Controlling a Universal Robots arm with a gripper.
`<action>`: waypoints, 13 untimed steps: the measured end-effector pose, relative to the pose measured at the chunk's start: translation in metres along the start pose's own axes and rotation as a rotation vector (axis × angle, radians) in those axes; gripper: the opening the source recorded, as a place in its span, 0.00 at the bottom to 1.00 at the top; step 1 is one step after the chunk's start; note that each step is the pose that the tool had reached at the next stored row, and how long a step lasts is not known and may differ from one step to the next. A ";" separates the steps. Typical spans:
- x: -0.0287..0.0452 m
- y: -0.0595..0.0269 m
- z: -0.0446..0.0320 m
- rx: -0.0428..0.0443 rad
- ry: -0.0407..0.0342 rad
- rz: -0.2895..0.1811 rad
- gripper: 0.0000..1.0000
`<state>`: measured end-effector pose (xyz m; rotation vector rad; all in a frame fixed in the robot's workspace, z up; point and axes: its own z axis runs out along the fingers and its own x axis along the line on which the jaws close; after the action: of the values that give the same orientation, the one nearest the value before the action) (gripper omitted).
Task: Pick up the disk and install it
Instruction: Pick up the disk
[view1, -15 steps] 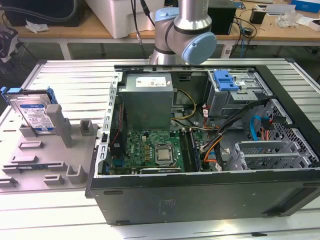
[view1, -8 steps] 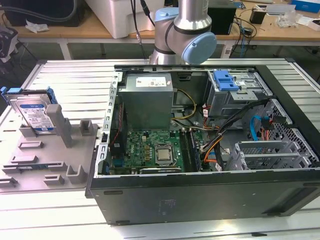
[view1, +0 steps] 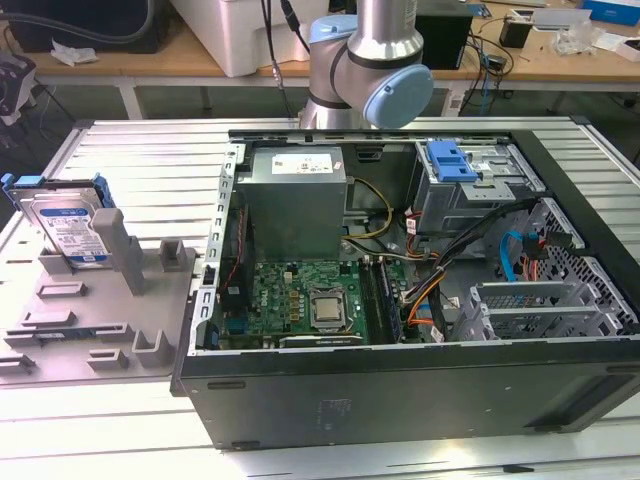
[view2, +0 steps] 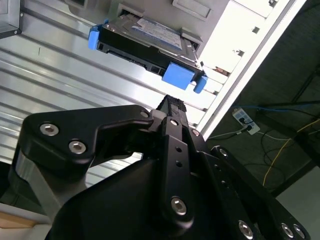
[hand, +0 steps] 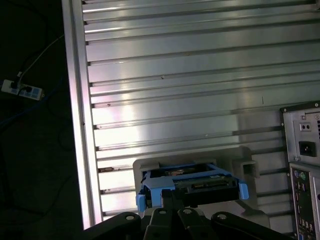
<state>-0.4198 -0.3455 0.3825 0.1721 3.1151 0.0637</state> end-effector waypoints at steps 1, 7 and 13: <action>-0.0005 0.0001 0.0000 0.0011 0.0020 0.000 0.11; -0.0050 0.0006 0.0002 0.0106 0.0491 -0.004 0.11; -0.0052 0.0004 0.0003 0.0359 0.0551 -0.116 0.11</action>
<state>-0.4146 -0.3456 0.3824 -0.0105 3.1751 0.0107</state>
